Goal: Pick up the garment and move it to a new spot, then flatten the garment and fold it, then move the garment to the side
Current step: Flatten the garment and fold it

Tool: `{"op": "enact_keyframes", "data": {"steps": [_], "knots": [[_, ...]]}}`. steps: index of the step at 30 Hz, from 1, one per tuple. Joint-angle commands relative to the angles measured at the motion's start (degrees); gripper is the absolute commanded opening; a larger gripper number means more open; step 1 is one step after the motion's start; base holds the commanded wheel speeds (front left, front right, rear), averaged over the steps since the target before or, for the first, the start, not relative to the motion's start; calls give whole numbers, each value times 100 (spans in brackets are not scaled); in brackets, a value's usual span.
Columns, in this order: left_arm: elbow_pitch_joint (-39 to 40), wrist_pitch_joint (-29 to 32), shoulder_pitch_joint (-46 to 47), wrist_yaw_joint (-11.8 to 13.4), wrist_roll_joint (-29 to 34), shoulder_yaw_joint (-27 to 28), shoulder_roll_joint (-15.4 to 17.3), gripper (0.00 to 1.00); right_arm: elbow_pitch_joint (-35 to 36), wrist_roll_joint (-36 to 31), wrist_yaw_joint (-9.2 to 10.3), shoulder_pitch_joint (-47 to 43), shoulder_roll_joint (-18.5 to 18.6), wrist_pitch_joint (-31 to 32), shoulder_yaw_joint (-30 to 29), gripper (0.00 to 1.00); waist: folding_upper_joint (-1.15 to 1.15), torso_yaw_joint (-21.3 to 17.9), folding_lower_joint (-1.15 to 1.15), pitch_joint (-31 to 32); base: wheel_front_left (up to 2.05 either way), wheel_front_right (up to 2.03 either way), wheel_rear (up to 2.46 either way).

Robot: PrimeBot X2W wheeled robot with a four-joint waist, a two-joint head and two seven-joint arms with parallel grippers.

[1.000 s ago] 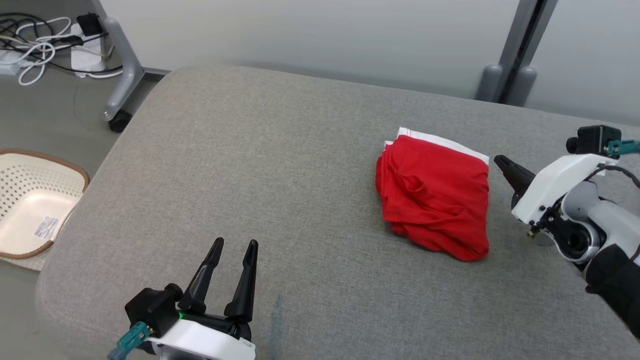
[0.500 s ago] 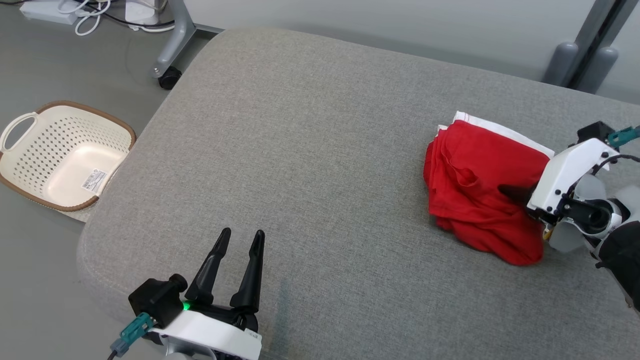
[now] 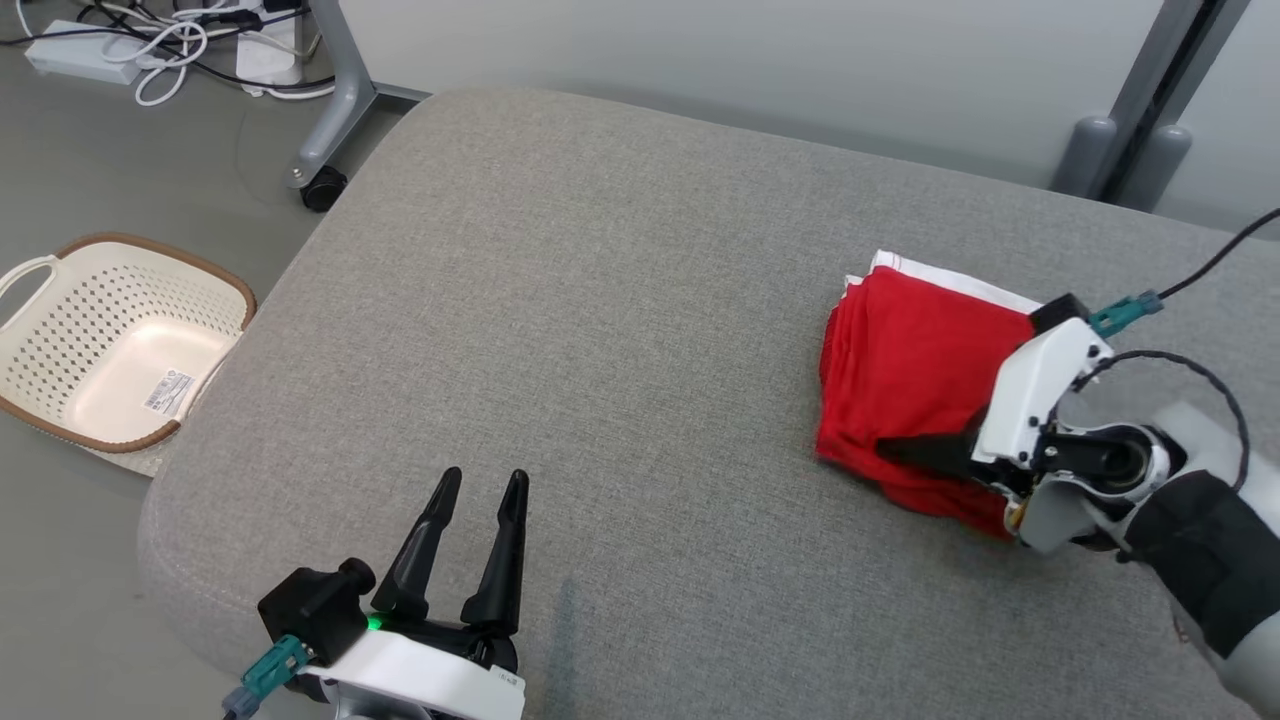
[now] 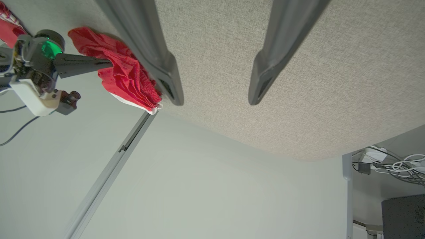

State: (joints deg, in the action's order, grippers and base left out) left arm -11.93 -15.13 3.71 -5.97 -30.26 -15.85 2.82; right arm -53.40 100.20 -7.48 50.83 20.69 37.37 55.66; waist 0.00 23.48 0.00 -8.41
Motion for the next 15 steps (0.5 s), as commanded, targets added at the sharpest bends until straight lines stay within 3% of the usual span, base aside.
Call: {"op": "enact_keyframes", "data": {"steps": [1, 8, 15], "knots": [[-1, 4, -32, 20, 13, 17, 19, 100, 173, 12, -3, -112, -73, -14, -32, 0, 0, -57, 0, 41, 0, 0, 0], [-59, 4, 38, -22, 137, 60, 20, 100, 1017, -169, -3, -443, -457, -507, -101, 0, 0, -230, 0, 189, 0, 0, 0], [-124, 4, -64, -48, 268, 161, 19, 100, 1640, -317, -3, -669, -293, -943, -326, 0, 0, -369, 0, 403, 0, 0, 0]]}}
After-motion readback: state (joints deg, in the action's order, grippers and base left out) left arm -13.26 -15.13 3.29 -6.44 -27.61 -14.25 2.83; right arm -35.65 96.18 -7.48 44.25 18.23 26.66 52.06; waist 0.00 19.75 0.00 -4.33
